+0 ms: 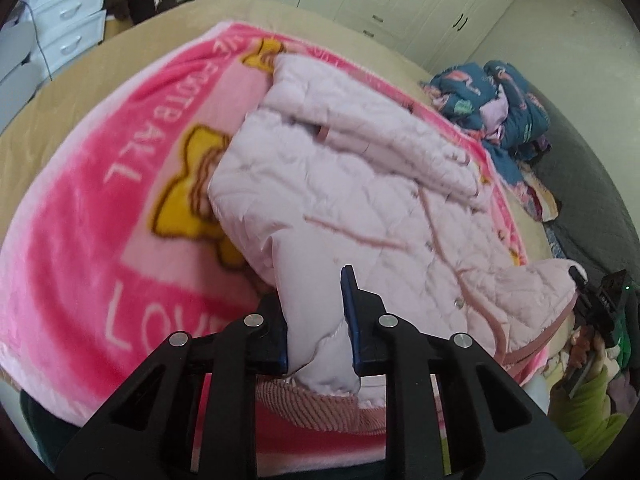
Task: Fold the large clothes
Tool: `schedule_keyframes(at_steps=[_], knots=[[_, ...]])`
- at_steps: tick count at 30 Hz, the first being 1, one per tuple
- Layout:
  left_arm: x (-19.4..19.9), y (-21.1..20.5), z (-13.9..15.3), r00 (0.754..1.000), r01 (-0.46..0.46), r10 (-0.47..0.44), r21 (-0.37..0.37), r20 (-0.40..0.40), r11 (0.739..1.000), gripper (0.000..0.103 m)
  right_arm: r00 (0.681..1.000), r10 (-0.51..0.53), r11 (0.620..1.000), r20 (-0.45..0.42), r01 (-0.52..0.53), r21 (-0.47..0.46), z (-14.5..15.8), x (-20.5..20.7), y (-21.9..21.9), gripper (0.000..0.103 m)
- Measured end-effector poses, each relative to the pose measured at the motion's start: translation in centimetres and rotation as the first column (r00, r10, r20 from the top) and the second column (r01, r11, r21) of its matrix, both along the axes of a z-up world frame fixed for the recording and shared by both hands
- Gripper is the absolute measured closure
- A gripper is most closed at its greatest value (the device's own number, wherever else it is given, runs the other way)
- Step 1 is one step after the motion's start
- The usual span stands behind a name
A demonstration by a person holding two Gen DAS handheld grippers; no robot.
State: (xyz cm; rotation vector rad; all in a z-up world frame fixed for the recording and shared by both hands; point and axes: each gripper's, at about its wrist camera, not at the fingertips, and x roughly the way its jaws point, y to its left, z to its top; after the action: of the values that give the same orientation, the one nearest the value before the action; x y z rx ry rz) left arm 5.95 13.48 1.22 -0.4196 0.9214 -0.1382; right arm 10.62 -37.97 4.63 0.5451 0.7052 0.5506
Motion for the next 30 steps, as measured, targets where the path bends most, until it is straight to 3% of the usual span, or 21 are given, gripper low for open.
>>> schedule_keyframes(at_steps=[13,30], knots=[[3.9,-1.5,4.2,0.997,0.006,-0.010,0.054,0.083,0.999,0.090,0.999,-0.020,1.000,0.030,0.020,0.017,0.7,2.9,-0.5,0.085],[6.7,-2.0,5.5,0.994,-0.001,-0.009,0.091,0.111,0.996,0.090,0.997,-0.042,0.998,0.059,0.040,0.038,1.4,5.4,-0.7,0.086]])
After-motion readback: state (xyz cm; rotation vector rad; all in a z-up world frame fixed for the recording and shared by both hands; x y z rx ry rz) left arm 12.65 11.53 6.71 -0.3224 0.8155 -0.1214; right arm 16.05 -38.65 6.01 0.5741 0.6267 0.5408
